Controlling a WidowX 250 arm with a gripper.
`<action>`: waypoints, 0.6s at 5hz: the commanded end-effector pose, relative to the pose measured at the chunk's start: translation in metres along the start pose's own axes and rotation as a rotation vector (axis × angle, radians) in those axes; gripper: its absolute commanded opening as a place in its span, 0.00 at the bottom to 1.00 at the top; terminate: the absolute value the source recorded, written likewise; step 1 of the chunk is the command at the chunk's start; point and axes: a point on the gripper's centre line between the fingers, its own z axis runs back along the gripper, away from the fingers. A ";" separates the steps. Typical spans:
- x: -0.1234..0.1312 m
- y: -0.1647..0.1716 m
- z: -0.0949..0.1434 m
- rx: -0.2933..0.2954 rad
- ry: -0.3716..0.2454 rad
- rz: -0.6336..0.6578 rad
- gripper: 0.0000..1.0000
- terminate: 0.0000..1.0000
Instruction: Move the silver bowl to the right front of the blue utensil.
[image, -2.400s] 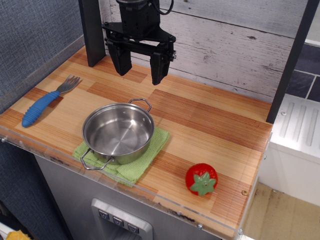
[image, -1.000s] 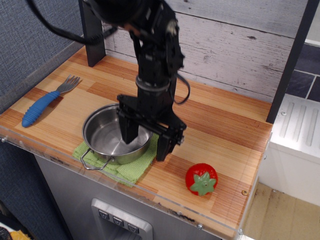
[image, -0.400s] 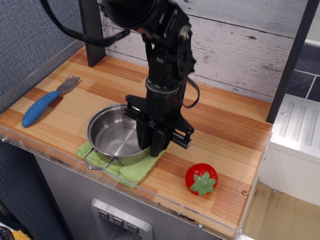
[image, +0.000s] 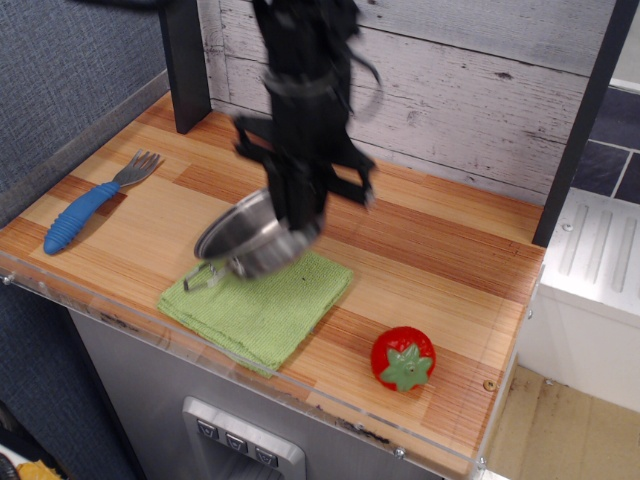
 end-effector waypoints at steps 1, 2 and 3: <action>0.033 0.075 -0.007 0.070 0.014 0.105 0.00 0.00; 0.038 0.090 -0.023 0.091 0.047 0.123 0.00 0.00; 0.043 0.097 -0.040 0.121 0.074 0.111 0.00 0.00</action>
